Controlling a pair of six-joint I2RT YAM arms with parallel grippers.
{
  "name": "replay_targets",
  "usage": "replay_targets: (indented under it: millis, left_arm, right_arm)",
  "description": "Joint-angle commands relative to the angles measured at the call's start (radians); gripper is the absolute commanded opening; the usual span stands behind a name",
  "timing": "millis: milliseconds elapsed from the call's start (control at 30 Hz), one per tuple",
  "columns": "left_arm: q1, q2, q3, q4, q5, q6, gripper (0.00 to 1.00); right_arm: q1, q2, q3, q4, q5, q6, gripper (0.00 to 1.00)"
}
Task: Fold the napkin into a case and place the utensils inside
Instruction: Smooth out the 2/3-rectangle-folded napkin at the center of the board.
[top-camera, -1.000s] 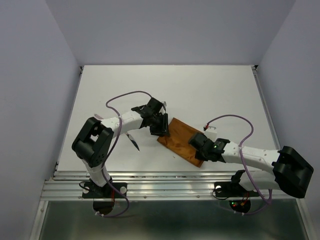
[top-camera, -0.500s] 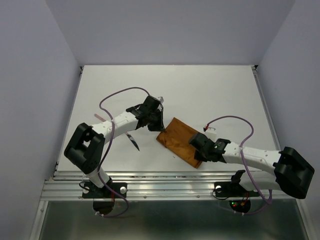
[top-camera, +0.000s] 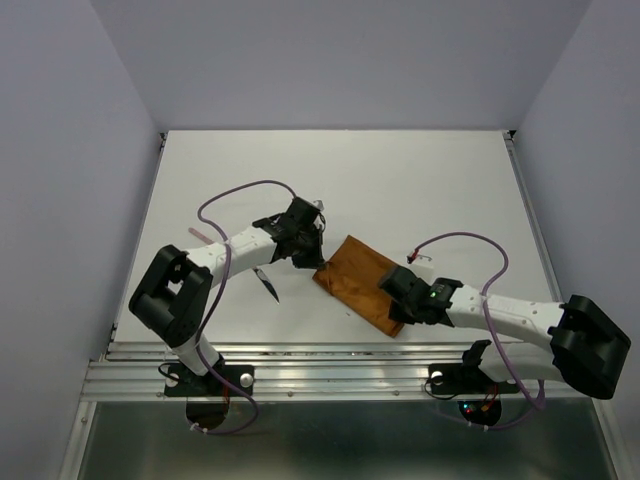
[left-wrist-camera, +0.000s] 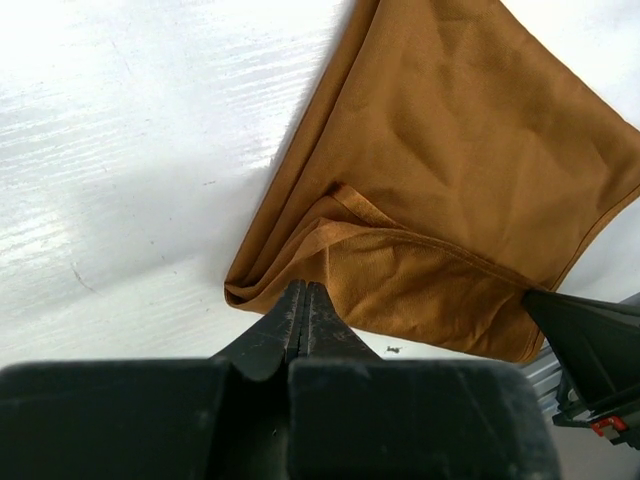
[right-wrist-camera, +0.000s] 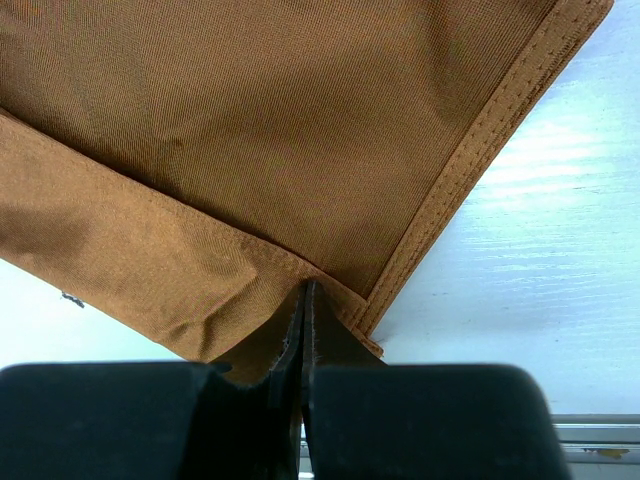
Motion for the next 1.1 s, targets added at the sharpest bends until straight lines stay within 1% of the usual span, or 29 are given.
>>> replay_targets:
  millis: [0,200,333,467,633,700,733,767,833,900,1000,1033,1067]
  left_arm:
    - [-0.002,0.029,0.052,0.020,-0.020,0.017,0.00]
    - [-0.004,0.131,0.102,0.048,0.038,0.032,0.00]
    - [-0.004,0.180,0.115,0.063,0.046,0.032,0.00]
    - [-0.005,0.205,0.122,0.079,0.048,0.032,0.00]
    - [-0.004,0.249,0.139,0.094,0.057,0.036,0.00]
    - [-0.005,0.266,0.161,0.094,0.060,0.040,0.00]
    - [-0.005,0.282,0.168,0.091,0.066,0.042,0.00]
    - [-0.004,0.289,0.182,0.091,0.067,0.046,0.00]
    - [-0.004,0.299,0.193,0.085,0.067,0.051,0.00]
    - [-0.004,0.297,0.205,0.080,0.058,0.057,0.00]
    - [-0.004,0.293,0.219,0.072,0.052,0.065,0.00]
    - [-0.004,0.293,0.225,0.072,0.058,0.072,0.00]
    - [-0.004,0.294,0.228,0.071,0.063,0.077,0.00]
  right_arm:
    - [-0.002,-0.012,-0.022,-0.017,-0.015,0.014,0.01]
    - [-0.002,-0.012,-0.024,-0.010,-0.024,0.015,0.01]
    - [-0.002,-0.015,-0.034,-0.002,-0.040,0.021,0.01]
    - [-0.002,-0.020,-0.071,0.049,-0.107,0.032,0.01]
    - [0.064,-0.031,-0.094,0.079,-0.126,0.121,0.01]
    - [0.100,-0.017,-0.096,0.108,-0.126,0.148,0.01]
    - [0.139,-0.006,-0.087,0.119,-0.129,0.173,0.01]
    - [0.159,0.027,-0.076,0.133,-0.130,0.181,0.01]
    - [0.192,0.069,-0.038,0.112,-0.104,0.188,0.01]
    - [0.214,0.106,0.039,0.020,-0.037,0.205,0.01]
    - [0.214,0.066,0.099,-0.080,0.040,0.204,0.04]
    - [0.214,0.011,0.113,-0.098,0.099,0.175,0.11]
    - [0.214,-0.018,0.145,-0.127,0.127,0.156,0.15]
